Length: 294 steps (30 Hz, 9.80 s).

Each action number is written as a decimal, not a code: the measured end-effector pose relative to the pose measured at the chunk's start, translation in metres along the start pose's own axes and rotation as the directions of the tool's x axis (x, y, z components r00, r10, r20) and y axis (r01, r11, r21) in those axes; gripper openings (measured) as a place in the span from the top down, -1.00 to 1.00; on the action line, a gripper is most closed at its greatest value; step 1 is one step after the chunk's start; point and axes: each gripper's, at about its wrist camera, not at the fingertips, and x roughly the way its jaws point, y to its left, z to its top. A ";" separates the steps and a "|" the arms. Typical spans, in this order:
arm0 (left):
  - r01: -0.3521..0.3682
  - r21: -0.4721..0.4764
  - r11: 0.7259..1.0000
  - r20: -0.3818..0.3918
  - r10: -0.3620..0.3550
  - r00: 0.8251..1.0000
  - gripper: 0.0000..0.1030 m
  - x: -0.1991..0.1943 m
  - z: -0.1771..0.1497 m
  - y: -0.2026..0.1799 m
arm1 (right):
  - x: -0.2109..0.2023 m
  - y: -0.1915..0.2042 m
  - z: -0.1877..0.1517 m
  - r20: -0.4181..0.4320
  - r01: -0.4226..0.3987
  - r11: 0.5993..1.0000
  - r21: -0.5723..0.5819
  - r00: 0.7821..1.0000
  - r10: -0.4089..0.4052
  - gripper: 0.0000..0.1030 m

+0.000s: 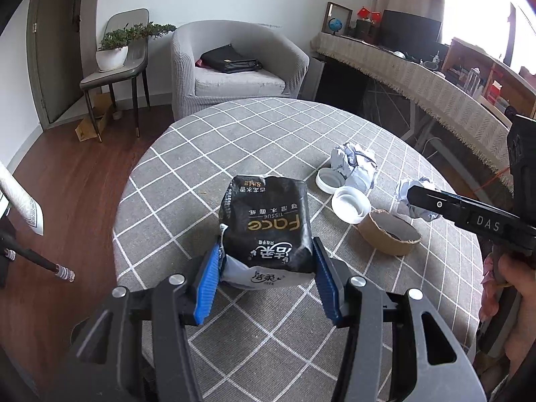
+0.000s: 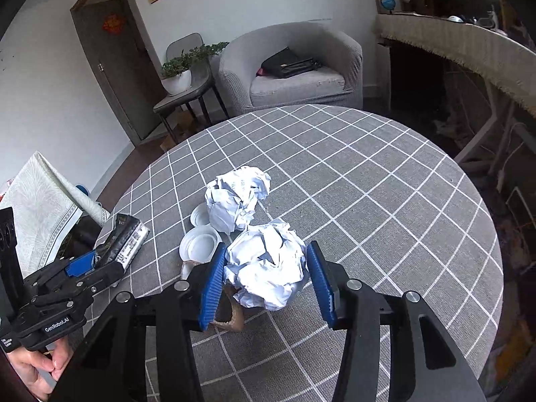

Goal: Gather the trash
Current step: 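Lift the tissue bag and paper and carry them toward the teal bin, then open the left tool over the bin while the right tool releases the paper into it, then move both tools from the bin back over the table, then reach the left tool to a white plastic lid while the right tool reaches the cardboard ring, then close the right tool on the cardboard ring while the left tool grasps the white lid, then carry the white lid and cardboard ring over the teal bin with both tools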

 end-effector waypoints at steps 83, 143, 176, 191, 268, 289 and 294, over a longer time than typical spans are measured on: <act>-0.213 -0.139 0.967 -0.291 0.165 0.942 -0.07 -0.056 -0.179 0.243 | 0.035 0.280 -0.093 -0.127 -0.303 0.932 -0.201 0.951 0.282 0.05; -0.097 -0.205 0.974 -0.010 0.097 0.995 0.41 -0.143 -0.136 0.254 | 0.184 0.334 -0.196 -0.509 -0.267 0.915 -0.304 0.857 0.080 -0.27; -0.043 -0.129 0.991 0.188 0.066 0.980 0.09 -0.179 -0.076 0.188 | 0.047 0.316 -0.093 -0.163 -0.261 0.876 -0.406 0.964 0.212 -0.04; 0.001 -0.078 0.997 0.160 0.012 0.987 -0.20 -0.123 -0.035 0.121 | 0.018 0.203 -0.040 -0.030 -0.147 0.931 -0.334 0.989 0.146 -0.04; 0.052 0.129 0.990 -0.095 -0.040 0.995 0.18 0.065 0.029 -0.074 | 0.006 -0.005 0.024 -0.101 -0.188 0.940 -0.286 0.981 0.165 0.35; 0.038 0.071 0.997 -0.063 -0.033 0.997 0.18 0.015 0.010 -0.026 | 0.005 0.044 0.019 -0.112 -0.171 0.940 -0.296 0.983 0.144 0.35; 0.029 0.065 0.997 -0.052 -0.025 0.998 0.18 -0.005 -0.003 -0.011 | 0.004 0.058 0.010 -0.114 -0.179 0.940 -0.290 0.982 0.152 0.35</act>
